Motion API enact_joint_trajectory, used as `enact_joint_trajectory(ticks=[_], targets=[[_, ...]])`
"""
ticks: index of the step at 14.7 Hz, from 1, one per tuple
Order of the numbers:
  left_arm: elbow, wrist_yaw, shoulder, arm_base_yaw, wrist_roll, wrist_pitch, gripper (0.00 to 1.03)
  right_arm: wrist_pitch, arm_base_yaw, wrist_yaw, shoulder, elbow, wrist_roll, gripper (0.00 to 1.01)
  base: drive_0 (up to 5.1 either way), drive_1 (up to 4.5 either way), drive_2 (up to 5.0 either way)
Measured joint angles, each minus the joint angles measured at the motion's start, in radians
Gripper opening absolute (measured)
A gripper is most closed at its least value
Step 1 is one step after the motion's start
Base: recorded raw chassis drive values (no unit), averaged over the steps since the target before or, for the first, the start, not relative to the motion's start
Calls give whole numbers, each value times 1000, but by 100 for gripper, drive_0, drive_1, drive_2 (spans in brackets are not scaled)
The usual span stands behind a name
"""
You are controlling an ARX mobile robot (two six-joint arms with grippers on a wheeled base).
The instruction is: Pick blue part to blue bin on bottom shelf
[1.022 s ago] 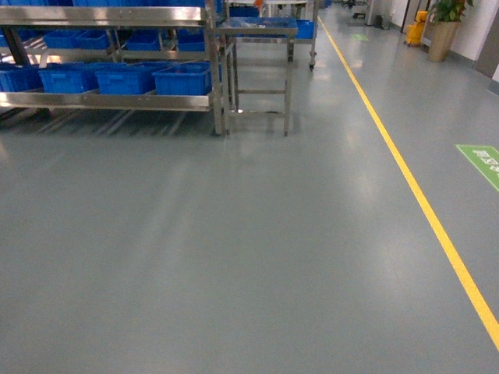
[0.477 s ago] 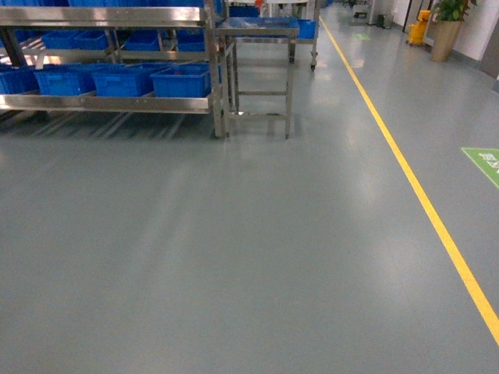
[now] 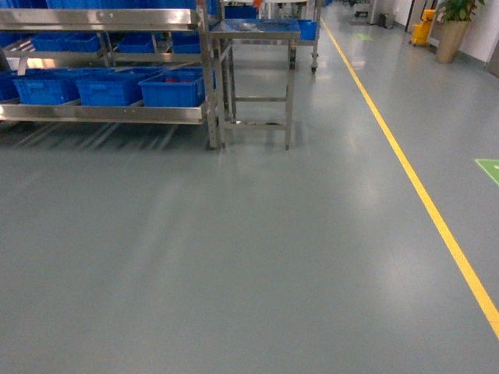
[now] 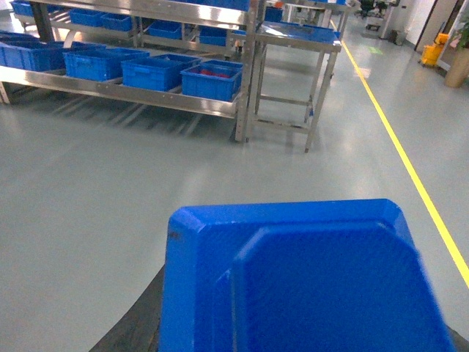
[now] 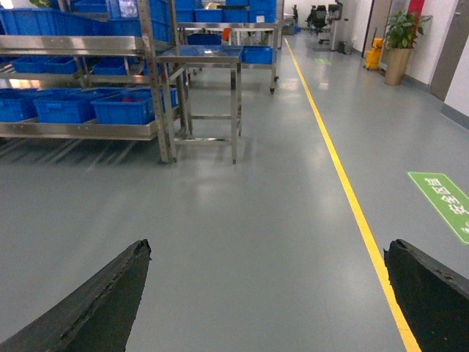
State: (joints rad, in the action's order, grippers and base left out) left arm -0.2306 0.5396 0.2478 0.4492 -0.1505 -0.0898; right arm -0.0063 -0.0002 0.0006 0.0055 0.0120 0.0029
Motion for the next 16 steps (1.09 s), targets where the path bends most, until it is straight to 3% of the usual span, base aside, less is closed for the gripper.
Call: enact_joint_trajectory(ticks=[16], targets=[[0, 0, 0, 0, 0, 0, 43, 4, 0, -1, 0, 0, 0, 98, -1, 424, -427]])
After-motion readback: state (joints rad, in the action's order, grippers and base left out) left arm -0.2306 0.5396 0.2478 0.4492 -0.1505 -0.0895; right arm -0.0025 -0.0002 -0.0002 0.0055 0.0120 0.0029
